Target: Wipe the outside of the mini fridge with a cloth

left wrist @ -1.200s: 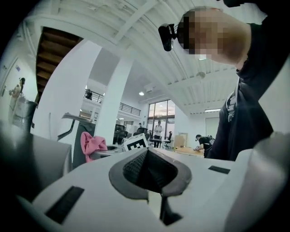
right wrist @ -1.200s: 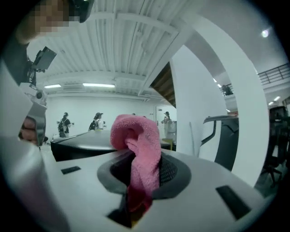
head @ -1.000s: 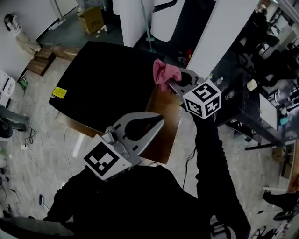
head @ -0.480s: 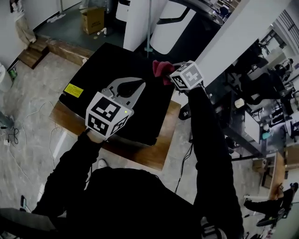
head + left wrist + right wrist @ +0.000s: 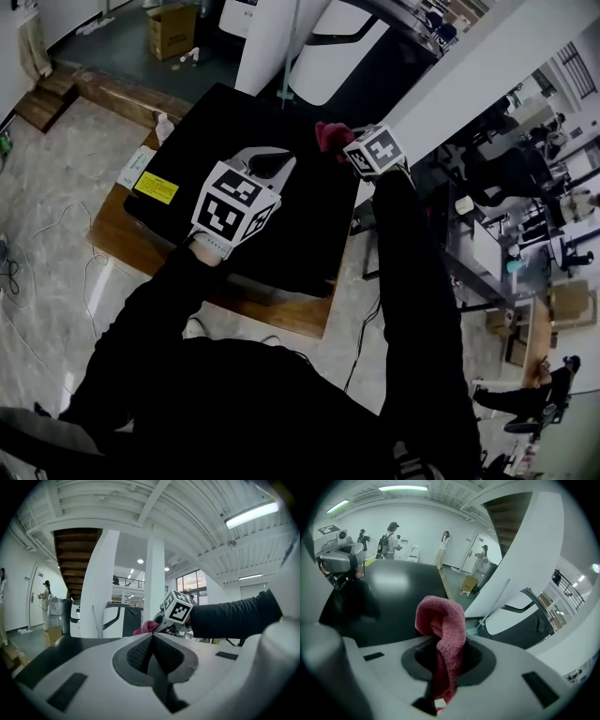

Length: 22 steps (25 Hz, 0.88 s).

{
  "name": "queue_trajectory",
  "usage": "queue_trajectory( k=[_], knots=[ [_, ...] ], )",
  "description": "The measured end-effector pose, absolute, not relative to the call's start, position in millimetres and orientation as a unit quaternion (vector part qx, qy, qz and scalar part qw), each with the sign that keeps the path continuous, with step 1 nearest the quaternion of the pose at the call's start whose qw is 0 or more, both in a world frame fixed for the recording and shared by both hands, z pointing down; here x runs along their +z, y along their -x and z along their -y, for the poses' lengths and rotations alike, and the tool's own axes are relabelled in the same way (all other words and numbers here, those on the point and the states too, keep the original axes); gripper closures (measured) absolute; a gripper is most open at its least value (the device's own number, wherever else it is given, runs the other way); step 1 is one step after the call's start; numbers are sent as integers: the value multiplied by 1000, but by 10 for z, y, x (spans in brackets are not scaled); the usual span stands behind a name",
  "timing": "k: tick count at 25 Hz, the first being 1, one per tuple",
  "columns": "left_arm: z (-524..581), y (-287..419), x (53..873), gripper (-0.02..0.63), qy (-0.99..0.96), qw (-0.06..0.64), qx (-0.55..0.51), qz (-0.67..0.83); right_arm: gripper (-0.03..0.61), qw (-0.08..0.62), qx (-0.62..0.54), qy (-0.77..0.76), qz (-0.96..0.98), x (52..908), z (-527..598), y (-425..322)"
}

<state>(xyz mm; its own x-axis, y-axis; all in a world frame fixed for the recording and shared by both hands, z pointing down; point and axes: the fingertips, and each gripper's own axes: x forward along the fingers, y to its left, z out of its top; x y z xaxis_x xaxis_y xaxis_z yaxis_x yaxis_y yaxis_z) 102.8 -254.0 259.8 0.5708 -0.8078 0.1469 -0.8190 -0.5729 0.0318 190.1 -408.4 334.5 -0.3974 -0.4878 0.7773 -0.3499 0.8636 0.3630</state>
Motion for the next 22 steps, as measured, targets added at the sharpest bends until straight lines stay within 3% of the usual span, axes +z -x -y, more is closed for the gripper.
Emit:
queue_trajectory(
  k=[22],
  knots=[
    [2564,-1131,2732,607,-900,66,77,424,511,485,-57,-221,844,3386,2709,-1680]
  ],
)
